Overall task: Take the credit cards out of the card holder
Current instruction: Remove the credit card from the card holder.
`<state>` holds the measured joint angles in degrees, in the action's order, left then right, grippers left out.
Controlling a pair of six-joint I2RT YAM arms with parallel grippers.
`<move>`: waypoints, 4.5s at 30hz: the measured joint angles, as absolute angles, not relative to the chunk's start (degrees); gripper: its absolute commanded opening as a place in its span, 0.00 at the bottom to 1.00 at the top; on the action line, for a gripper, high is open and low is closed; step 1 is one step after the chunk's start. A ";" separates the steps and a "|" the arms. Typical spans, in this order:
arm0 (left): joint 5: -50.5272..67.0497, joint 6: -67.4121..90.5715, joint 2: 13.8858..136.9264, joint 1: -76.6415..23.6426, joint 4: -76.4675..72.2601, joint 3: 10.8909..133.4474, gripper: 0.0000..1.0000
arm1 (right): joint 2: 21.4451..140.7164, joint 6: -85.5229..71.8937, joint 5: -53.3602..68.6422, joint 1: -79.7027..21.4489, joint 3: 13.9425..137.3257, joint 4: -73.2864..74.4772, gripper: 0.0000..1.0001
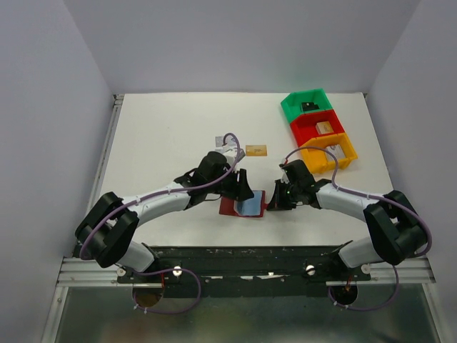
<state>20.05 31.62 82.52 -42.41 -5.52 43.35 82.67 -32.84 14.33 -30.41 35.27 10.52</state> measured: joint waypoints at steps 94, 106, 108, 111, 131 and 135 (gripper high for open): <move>1.13 27.88 95.20 -49.63 10.92 56.23 0.57 | 72.36 -29.28 22.17 -30.44 36.38 11.60 0.00; -3.97 28.82 91.57 -49.65 12.34 54.89 0.57 | 72.20 -28.03 22.13 -30.41 36.36 11.62 0.00; -4.75 28.99 91.22 -49.63 12.56 54.65 0.55 | 72.01 -27.73 22.09 -30.44 36.36 11.66 0.00; -6.07 29.41 90.48 -49.63 12.64 54.30 0.52 | 71.64 -27.11 21.54 -30.44 36.36 11.92 0.00; -9.50 32.01 88.14 -46.68 13.87 49.28 0.44 | 72.77 -26.22 12.29 -30.59 39.24 20.53 0.58; -9.72 32.49 85.86 -46.06 13.89 47.37 0.44 | 72.40 -25.78 9.17 -30.59 41.45 23.35 0.67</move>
